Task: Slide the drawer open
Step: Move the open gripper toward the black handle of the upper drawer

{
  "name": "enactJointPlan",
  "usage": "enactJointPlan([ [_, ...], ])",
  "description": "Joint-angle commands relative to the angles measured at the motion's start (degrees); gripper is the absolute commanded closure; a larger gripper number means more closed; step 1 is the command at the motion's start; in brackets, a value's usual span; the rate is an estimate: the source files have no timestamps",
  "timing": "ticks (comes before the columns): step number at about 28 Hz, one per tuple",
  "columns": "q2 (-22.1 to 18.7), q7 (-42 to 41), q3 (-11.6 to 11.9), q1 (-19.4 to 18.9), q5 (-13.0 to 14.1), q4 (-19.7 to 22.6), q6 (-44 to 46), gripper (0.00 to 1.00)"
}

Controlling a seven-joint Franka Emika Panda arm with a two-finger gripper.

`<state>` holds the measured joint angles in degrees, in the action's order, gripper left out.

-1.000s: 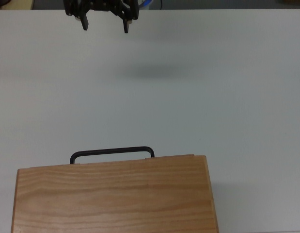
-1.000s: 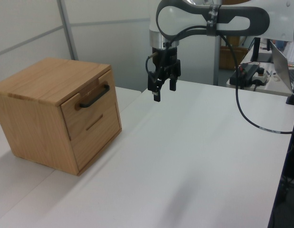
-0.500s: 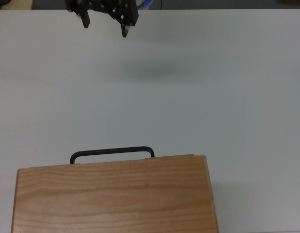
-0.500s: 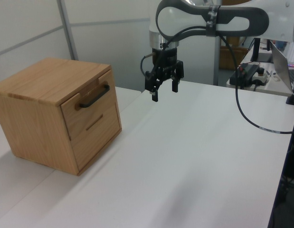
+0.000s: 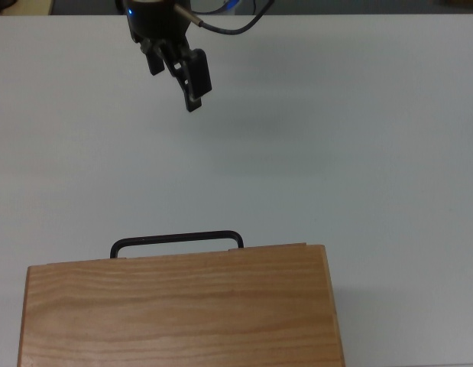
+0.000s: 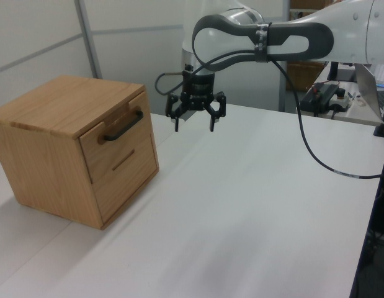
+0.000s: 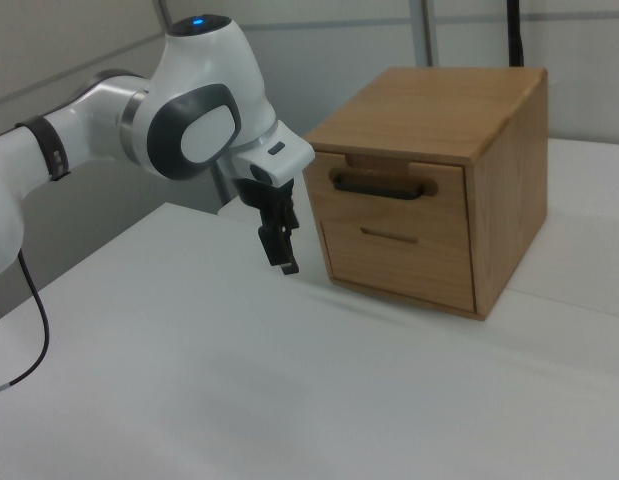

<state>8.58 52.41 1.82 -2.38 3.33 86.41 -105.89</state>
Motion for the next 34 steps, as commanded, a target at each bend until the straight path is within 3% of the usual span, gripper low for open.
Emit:
enactJointPlan([
  [1, -0.06, 10.50, 0.21, -0.26, 1.06, 0.78, -6.33, 0.00],
  [14, 0.03, 22.11, 0.29, 0.18, 2.56, 0.78, -19.69, 0.00],
  [34, 7.94, 29.24, 0.21, -0.35, 2.56, 0.69, -40.35, 0.00],
])
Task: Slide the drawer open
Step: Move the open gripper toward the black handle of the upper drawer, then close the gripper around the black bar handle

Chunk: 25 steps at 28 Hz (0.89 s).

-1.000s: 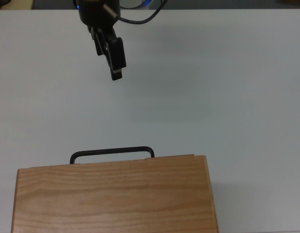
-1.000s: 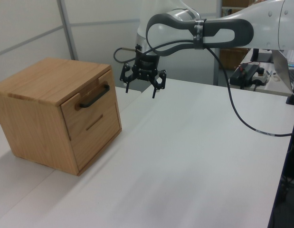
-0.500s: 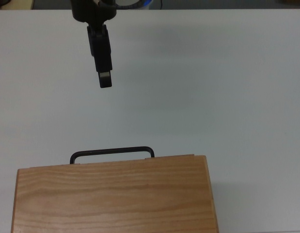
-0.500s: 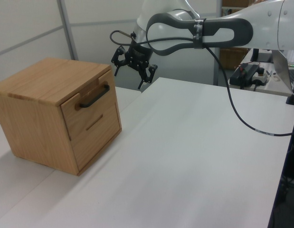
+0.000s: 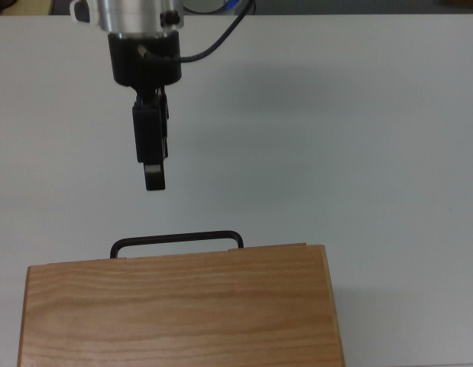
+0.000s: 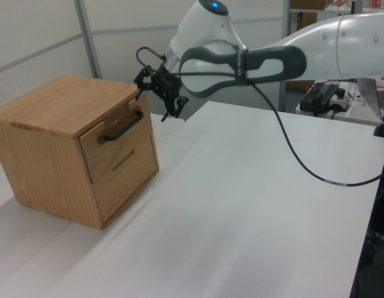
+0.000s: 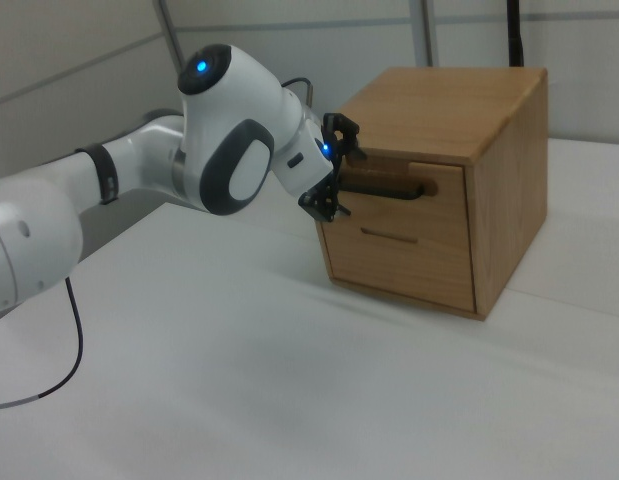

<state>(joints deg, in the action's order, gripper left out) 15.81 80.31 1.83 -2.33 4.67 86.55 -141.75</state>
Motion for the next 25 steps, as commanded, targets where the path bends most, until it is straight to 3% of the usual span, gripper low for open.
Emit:
enactJointPlan([
  [1, 0.98, 1.34, 0.19, -0.39, 1.21, 0.55, -5.29, 0.00],
  [9, 3.79, 1.16, -0.69, -0.48, 0.60, 0.46, -9.16, 0.00],
  [15, 5.72, 1.60, -1.74, -0.39, 1.48, 0.63, -18.03, 0.00],
  [25, 7.92, 2.39, -2.27, -0.30, 1.39, 0.37, -18.57, 0.00],
])
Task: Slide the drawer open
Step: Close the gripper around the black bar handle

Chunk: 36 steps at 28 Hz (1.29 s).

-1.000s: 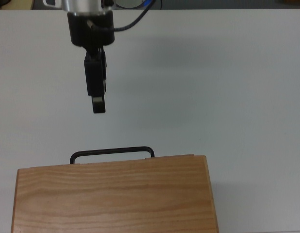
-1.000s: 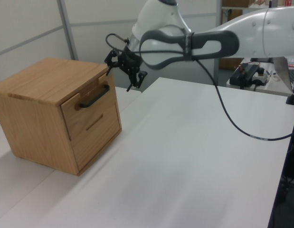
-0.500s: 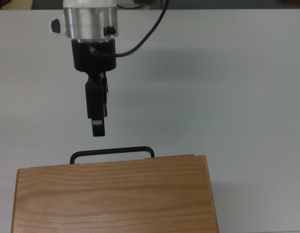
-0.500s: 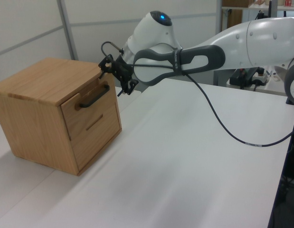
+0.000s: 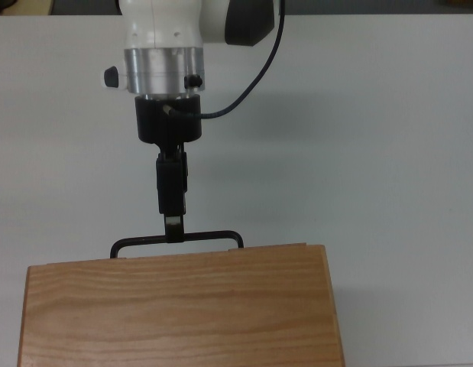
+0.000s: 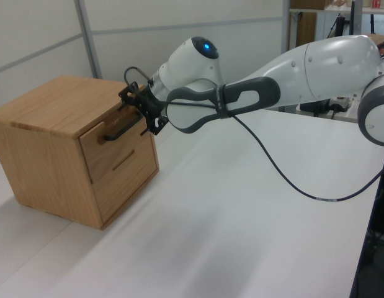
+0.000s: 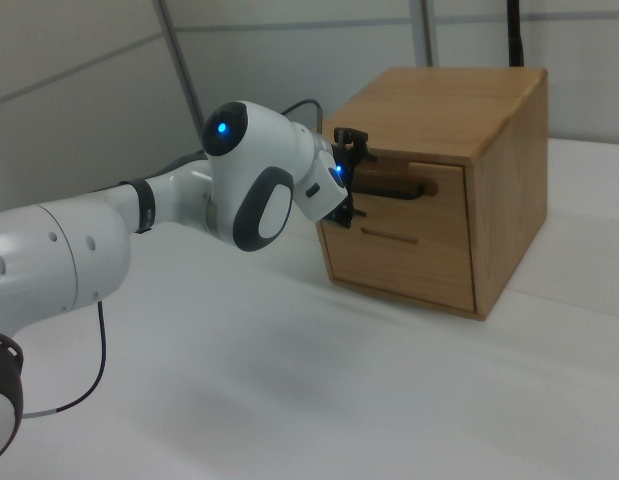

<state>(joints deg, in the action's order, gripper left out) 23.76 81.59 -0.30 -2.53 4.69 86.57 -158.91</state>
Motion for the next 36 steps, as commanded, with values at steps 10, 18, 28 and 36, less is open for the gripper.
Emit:
enactJointPlan([
  [10, 0.32, 1.12, -0.14, -0.02, 1.11, 0.09, -1.40, 0.80],
  [18, 2.60, 1.21, -0.14, -0.02, 1.03, -1.49, -1.49, 1.00],
  [28, 2.78, 1.21, -0.14, -0.11, 1.03, -1.58, -3.51, 1.00],
  [36, 0.94, 1.12, -0.14, -0.11, 0.76, -0.88, -3.42, 1.00],
])
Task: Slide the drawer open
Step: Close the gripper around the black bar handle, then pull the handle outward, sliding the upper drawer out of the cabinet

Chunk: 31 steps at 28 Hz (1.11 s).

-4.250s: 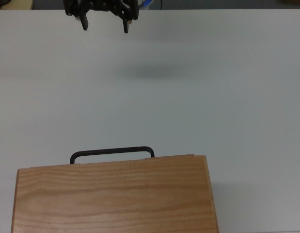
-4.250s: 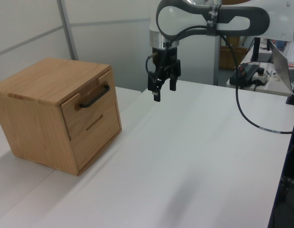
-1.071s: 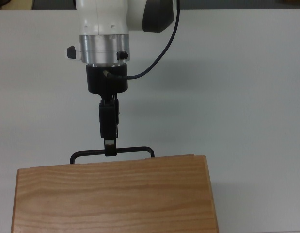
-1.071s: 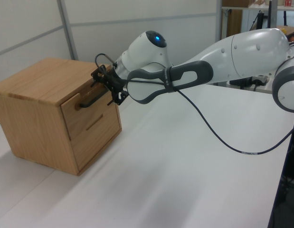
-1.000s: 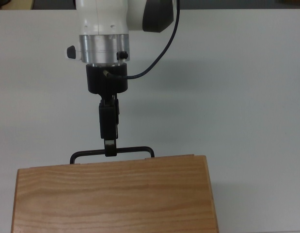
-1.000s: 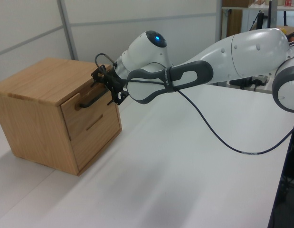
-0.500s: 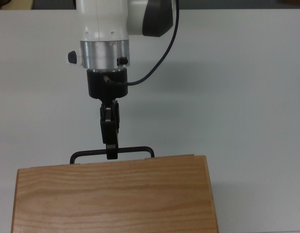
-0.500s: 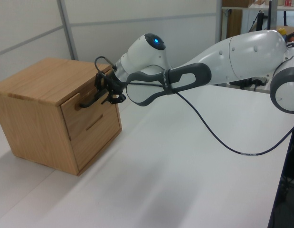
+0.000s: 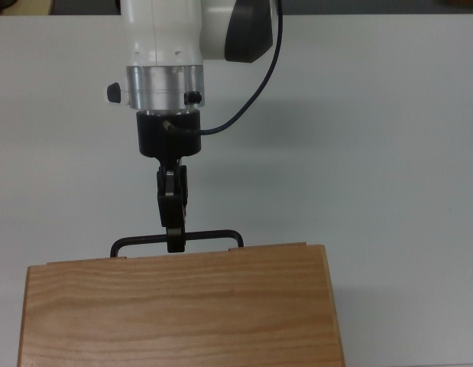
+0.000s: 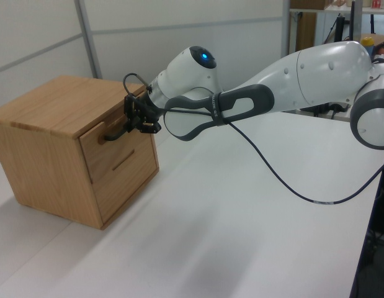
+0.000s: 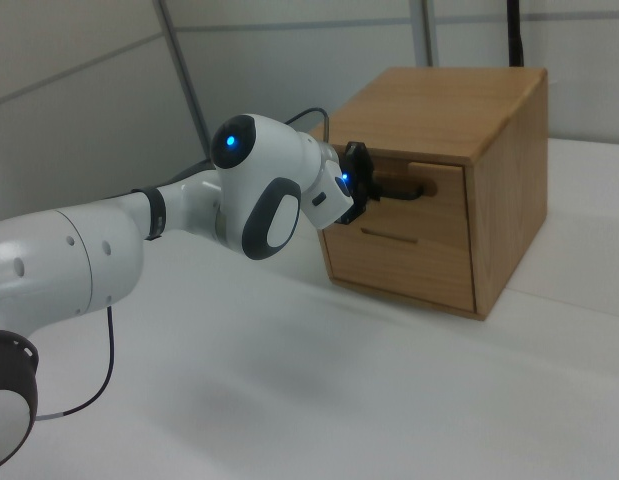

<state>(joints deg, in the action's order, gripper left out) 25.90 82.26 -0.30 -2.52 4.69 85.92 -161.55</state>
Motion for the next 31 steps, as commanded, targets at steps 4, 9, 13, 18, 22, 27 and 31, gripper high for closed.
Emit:
enactJointPlan([
  [4, -2.34, 0.45, -0.05, -0.12, 0.76, 1.43, -0.88, 1.00],
  [9, -4.45, 0.36, -0.05, -0.12, 0.67, 3.90, -0.88, 1.00],
  [13, -6.38, 0.10, -0.05, -0.03, 0.50, 6.53, -0.88, 1.00],
  [18, -9.20, -0.08, -0.05, -0.12, 0.50, 10.48, -0.79, 1.00],
  [22, -12.01, -0.08, -0.05, -0.12, 0.50, 13.82, -0.79, 1.00],
  [27, -14.38, -0.17, -0.14, -0.12, 0.41, 16.64, -0.61, 1.00],
  [31, -15.61, -0.17, -0.05, -0.12, 0.41, 17.87, -0.35, 1.00],
])
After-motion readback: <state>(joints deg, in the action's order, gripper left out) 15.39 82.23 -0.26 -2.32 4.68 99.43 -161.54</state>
